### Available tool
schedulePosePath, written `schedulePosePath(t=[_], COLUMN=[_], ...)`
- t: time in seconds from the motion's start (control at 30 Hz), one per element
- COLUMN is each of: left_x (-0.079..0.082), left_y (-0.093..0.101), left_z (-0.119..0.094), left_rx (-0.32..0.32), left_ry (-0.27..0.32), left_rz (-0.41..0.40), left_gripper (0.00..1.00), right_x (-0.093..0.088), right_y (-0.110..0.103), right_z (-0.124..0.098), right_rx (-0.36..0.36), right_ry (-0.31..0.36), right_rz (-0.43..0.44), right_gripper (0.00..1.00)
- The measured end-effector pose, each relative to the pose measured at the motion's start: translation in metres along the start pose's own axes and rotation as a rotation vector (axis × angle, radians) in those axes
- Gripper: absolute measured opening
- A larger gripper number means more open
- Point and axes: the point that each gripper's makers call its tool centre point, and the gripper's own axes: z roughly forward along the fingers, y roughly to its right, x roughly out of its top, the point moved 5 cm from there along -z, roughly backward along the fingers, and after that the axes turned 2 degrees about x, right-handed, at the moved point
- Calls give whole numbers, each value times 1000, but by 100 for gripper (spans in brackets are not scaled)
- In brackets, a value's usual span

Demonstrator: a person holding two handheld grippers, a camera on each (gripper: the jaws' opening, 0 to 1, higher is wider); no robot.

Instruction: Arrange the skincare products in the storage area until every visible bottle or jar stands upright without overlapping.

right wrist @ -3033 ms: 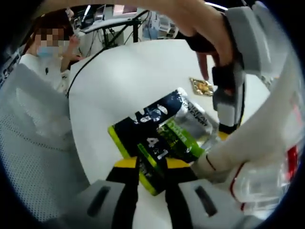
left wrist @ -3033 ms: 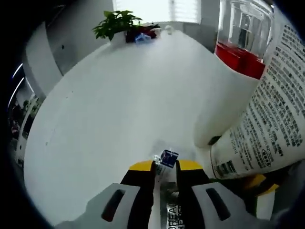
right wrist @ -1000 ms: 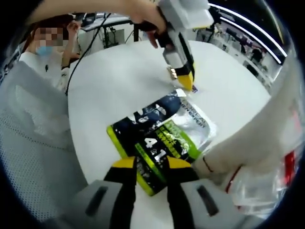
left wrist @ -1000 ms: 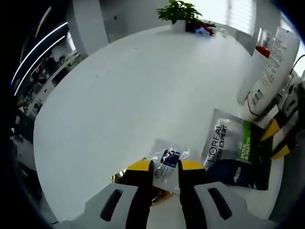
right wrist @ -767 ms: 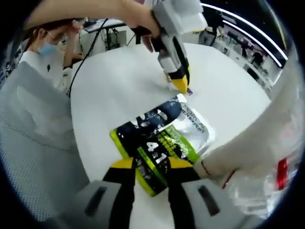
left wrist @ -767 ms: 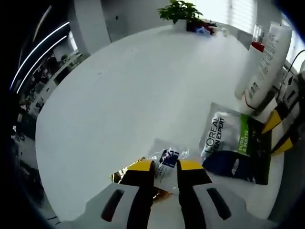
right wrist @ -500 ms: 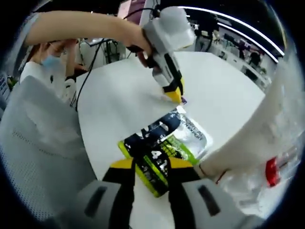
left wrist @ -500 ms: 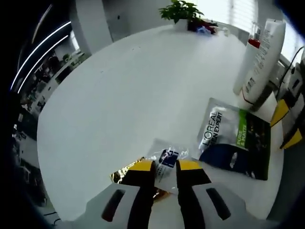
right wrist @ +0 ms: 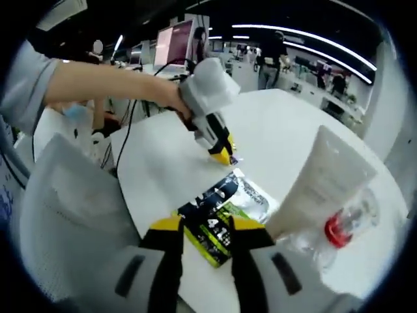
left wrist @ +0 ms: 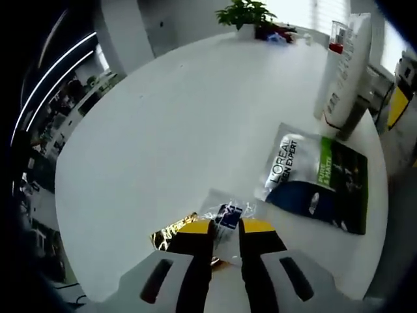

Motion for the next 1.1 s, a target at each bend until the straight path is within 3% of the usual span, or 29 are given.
schedulePosePath(t=[0.5,0.83,0.97,1.1], left_x=[-11,-17,-18,-20], left_y=[5,14,16,18], left_z=[-5,-9,-10,-11], left_rx=[6,5,6,9], left_ry=[-30,-36,-34,-39], left_rz=[57,75,75,68], left_gripper=[8,3,2,1], right_x=[5,-9,-13,-17], right_y=[19,36,41,45], right_z=[-52,-79,-86,-93], right_rx=[-116,-210,-230,-251], right_ry=[80,93,84,84], right_rz=[26,105,125,141], right_gripper=[34,49,60,66])
